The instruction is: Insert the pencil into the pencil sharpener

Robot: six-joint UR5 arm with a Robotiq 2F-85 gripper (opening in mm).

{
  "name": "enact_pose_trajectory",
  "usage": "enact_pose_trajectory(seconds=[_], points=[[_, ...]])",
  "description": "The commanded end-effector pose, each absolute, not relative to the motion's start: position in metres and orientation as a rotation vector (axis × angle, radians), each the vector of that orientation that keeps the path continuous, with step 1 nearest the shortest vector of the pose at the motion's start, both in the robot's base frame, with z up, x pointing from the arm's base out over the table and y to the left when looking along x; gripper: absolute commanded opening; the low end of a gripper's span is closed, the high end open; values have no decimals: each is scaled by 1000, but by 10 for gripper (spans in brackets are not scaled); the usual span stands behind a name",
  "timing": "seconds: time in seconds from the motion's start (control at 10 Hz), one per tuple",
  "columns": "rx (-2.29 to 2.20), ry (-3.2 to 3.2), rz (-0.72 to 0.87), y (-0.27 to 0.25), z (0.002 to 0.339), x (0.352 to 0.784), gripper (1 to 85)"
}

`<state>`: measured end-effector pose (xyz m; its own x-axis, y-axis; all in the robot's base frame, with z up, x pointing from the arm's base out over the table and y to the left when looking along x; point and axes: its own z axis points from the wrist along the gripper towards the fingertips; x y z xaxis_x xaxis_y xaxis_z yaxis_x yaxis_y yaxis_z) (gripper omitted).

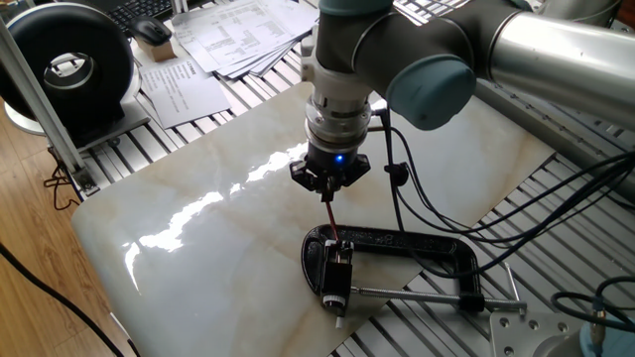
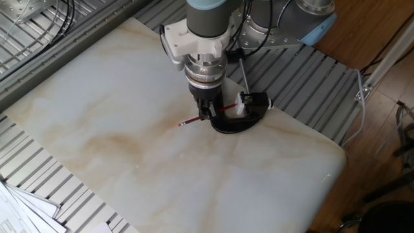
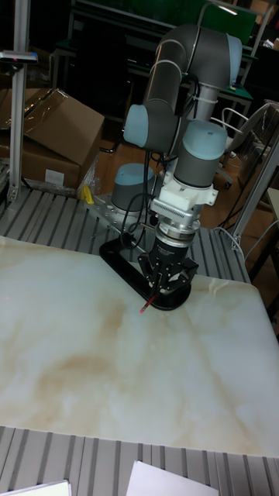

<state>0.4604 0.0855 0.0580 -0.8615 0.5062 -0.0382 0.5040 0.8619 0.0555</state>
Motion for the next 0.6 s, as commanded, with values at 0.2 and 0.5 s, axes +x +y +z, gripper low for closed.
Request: enact_pose_trajectory(seconds=[0.2, 0.5], points=[[816, 2992, 83, 90, 65, 453, 13], [824, 2994, 89, 97, 62, 449, 13]])
